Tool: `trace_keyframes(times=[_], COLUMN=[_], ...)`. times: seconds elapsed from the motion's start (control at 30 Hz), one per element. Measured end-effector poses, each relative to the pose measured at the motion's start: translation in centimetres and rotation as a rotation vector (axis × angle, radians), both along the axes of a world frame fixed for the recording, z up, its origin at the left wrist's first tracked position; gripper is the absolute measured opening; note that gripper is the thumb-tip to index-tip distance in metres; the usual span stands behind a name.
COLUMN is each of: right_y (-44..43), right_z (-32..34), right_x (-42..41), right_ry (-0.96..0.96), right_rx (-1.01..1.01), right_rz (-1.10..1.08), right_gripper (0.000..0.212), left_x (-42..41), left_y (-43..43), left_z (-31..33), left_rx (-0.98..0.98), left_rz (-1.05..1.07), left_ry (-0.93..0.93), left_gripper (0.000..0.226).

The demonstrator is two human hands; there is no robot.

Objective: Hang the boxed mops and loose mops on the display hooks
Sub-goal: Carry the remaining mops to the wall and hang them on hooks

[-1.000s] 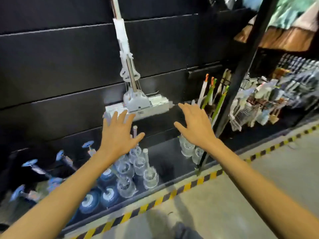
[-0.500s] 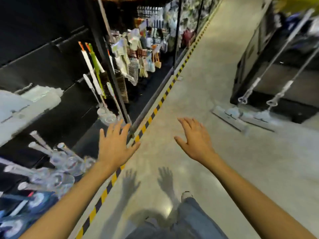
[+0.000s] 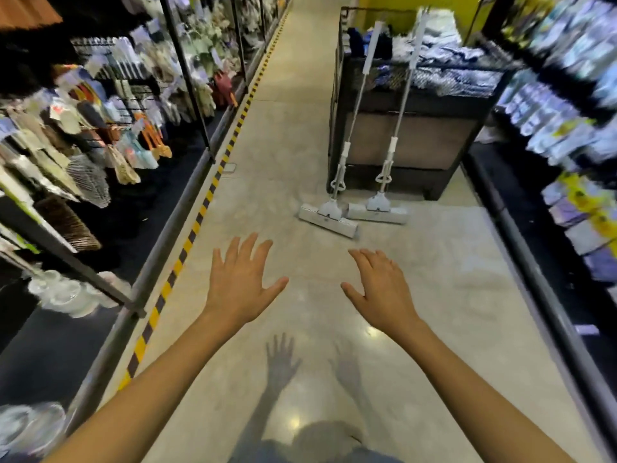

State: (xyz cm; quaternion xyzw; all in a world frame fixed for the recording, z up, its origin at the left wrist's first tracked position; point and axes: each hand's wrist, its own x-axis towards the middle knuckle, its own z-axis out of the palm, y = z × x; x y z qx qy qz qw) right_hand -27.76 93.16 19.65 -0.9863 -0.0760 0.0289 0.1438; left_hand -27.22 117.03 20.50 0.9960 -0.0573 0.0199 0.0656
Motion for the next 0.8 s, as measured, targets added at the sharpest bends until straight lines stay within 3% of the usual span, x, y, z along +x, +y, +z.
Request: trace_keyframes(times=[0.33, 0.57, 0.8], right_y=[-15.6, -18.3, -17.3], right_z=[0.5, -0.7, -1.4], right_x=[6.7, 16.5, 32.3], right_ry=[-0.006, 0.009, 0.042], right_rx=[-0.016, -0.01, -0.022], right_rz=[-0.173, -0.229, -0.26], right_gripper=[0.061, 0.06, 0.059], left_x=[10.3, 22.0, 37.3], left_y=[-14.6, -16.9, -15.6], left_z=[0.2, -1.1, -1.7], left_rx=[0.044, 0.065, 0.085], left_rz=[-0.11, -0.15, -0.16], left_ry=[0.035, 0.033, 0.072], left_gripper=[0.073, 0.073, 0.074])
